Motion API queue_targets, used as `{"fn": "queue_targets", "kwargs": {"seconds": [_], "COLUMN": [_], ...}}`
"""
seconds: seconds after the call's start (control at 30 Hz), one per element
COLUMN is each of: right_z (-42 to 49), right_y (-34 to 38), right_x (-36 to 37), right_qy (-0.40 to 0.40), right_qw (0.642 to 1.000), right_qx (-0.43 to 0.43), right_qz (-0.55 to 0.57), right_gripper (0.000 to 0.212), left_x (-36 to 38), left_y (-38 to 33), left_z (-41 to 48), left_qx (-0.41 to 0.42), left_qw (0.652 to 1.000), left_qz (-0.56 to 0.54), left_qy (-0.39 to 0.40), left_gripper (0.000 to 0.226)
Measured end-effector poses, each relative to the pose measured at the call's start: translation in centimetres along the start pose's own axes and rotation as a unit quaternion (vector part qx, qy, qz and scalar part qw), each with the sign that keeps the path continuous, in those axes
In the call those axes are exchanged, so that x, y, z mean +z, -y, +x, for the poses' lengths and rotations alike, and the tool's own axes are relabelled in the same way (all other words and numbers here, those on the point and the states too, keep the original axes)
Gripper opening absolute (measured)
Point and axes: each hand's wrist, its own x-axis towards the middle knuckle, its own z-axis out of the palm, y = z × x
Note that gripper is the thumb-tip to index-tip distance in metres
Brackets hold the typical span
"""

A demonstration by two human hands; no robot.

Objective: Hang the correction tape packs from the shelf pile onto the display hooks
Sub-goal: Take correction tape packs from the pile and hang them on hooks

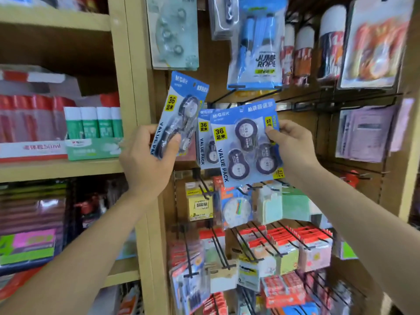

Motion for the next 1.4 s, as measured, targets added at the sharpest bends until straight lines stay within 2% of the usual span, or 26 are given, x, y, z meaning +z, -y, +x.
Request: {"fn": "queue_targets", "kwargs": {"seconds": [0.1, 0.17, 0.33, 0.67, 0.97, 1.03, 1.1, 1.17, 1.2, 1.27, 1.33, 1.4], "right_z": [1.5, 2.2, 3.2, 3.6, 6.3, 6.4, 5.7, 4.0, 3.1, 1.3, 0.4, 0.3], "right_y": [0.1, 0.0, -0.6, -2.0, -3.4, -3.6, -3.5, -3.0, -2.8, -2.3, -2.2, -2.0], "right_x": [1.0, 1.6, 2.7, 3.7, 5.5, 5.2, 4.8, 4.8, 5.0, 5.8, 6.8, 7.8], "right_qy": [0.0, -0.004, -0.015, -0.004, -0.006, -0.026, -0.086, -0.122, -0.1, 0.013, 0.132, 0.191], "right_qw": [1.0, 1.0, 0.999, 0.995, 0.984, 0.98, 0.97, 0.97, 0.979, 0.995, 0.991, 0.98], "right_qx": [0.001, 0.009, 0.024, 0.095, 0.097, 0.079, 0.025, -0.05, -0.068, -0.05, 0.009, 0.057], "right_qz": [-0.023, -0.028, -0.038, -0.027, -0.147, -0.18, -0.224, -0.203, -0.165, -0.082, -0.031, 0.003], "right_gripper": [0.027, 0.024, 0.008, 0.012, 0.012, 0.007, 0.021, 0.027, 0.027, 0.034, 0.052, 0.072], "left_x": [0.8, 1.1, 0.9, 0.9, 1.0, 0.8, 0.7, 0.6, 0.6, 0.5, 0.4, 0.2], "left_y": [1.0, 1.5, 1.7, 1.8, 2.0, 1.9, 1.7, 1.7, 1.6, 1.6, 1.6, 1.6], "left_z": [-0.1, -0.5, -0.7, -0.7, -0.5, -0.5, -0.4, -0.5, -0.5, -0.6, -0.5, -0.5], "left_qx": [0.103, 0.143, 0.106, 0.083, 0.089, 0.082, 0.073, 0.066, 0.066, 0.065, 0.064, 0.065], "left_qw": [0.994, 0.988, 0.991, 0.993, 0.993, 0.994, 0.996, 0.997, 0.997, 0.997, 0.997, 0.997], "left_qz": [0.044, 0.057, 0.054, 0.054, 0.047, 0.041, 0.028, 0.012, 0.004, -0.016, -0.034, -0.045], "left_qy": [-0.016, -0.029, -0.061, -0.067, -0.063, -0.059, -0.05, -0.042, -0.038, -0.028, -0.016, -0.003], "left_gripper": [0.018, 0.018, 0.022, 0.022, 0.024, 0.026, 0.03, 0.034, 0.035, 0.033, 0.032, 0.031]}}
